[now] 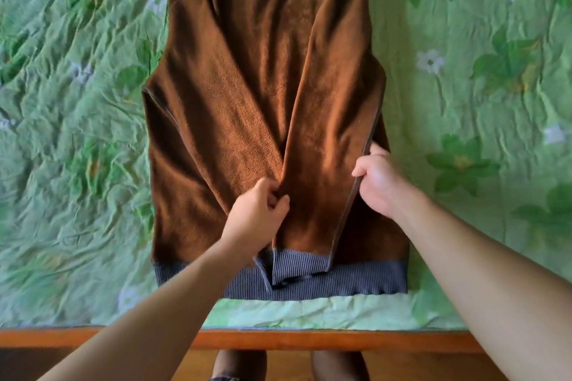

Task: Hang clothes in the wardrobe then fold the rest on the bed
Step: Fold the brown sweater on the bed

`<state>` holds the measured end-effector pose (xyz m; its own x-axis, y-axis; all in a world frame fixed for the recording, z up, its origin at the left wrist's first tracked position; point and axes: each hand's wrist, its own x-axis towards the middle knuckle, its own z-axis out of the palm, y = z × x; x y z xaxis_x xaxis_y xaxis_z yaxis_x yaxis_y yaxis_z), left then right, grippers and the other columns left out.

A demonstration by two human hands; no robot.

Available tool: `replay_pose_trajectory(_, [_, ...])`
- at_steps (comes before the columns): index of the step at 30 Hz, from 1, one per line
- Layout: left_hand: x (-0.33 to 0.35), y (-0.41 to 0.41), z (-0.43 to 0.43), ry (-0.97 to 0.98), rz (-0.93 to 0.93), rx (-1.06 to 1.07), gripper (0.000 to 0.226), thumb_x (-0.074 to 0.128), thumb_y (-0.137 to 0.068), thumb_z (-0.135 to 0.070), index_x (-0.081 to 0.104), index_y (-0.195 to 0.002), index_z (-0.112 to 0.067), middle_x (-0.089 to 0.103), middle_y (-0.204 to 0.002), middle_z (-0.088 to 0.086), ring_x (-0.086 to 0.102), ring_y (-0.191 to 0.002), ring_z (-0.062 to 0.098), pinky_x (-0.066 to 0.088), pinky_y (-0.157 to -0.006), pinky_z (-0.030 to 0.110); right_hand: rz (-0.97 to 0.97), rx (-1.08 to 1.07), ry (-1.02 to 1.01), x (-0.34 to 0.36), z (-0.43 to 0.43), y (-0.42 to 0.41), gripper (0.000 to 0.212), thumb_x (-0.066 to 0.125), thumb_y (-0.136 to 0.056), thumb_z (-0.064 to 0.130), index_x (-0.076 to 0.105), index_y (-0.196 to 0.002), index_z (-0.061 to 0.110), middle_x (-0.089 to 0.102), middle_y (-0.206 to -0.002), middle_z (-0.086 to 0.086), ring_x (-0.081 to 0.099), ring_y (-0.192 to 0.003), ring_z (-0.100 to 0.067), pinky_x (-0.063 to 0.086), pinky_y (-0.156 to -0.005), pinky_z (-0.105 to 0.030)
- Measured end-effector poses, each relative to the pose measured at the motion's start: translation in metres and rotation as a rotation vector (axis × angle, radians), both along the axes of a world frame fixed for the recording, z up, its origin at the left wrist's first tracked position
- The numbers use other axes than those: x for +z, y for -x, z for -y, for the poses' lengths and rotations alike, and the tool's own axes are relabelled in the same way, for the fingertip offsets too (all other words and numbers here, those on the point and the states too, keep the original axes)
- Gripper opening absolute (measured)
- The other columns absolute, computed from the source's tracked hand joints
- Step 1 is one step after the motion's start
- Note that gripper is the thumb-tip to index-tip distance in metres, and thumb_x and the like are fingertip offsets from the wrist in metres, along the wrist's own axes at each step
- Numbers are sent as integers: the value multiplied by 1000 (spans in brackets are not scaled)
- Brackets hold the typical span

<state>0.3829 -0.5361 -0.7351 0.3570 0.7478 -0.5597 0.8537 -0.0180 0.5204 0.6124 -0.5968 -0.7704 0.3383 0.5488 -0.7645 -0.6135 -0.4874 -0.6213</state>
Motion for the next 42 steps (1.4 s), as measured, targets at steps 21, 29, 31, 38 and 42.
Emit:
replay_pose_trajectory(21, [-30,-217,-215,249,467,310,50,73,-88,-36,54,-134,-29,60,-122,-11,64,-101,4,55,-80,20,1282,654,144,-30,-80,-111,42,48,-94,11,57,-128,-10,61,-125,-35,60,-115,-51,46,-104,-61])
replay_pose_trajectory(29, [-15,-306,-266,238,451,262,41,83,-74,-42,69,-105,-20,77,-93,0,76,-83,18,63,-77,39,870,561,210,-34,-87,-115,54,44,-106,26,37,-153,0,42,-155,-18,41,-141,-33,21,-113,-19])
replay_pose_trajectory(31, [-13,-324,-276,232,377,225,47,83,-77,-42,64,-114,-19,75,-100,-1,75,-86,17,63,-77,37,740,691,206,-43,-95,-110,52,35,-110,20,23,-157,3,30,-163,-13,28,-149,-26,-3,-100,1])
replay_pose_trajectory(38, [-24,-353,-295,283,509,274,23,54,-98,-5,64,-113,-19,72,-101,8,74,-80,21,63,-73,40,859,651,399,-69,-84,-152,49,54,-102,35,49,-147,16,53,-149,-11,52,-133,-31,41,-103,-32])
replay_pose_trajectory(42, [-41,-345,-292,236,469,210,28,55,-95,-1,63,-116,-17,73,-105,4,72,-91,23,62,-76,38,1091,795,243,-55,-68,-159,59,55,-90,37,54,-144,12,55,-146,-14,49,-137,-34,37,-111,-37])
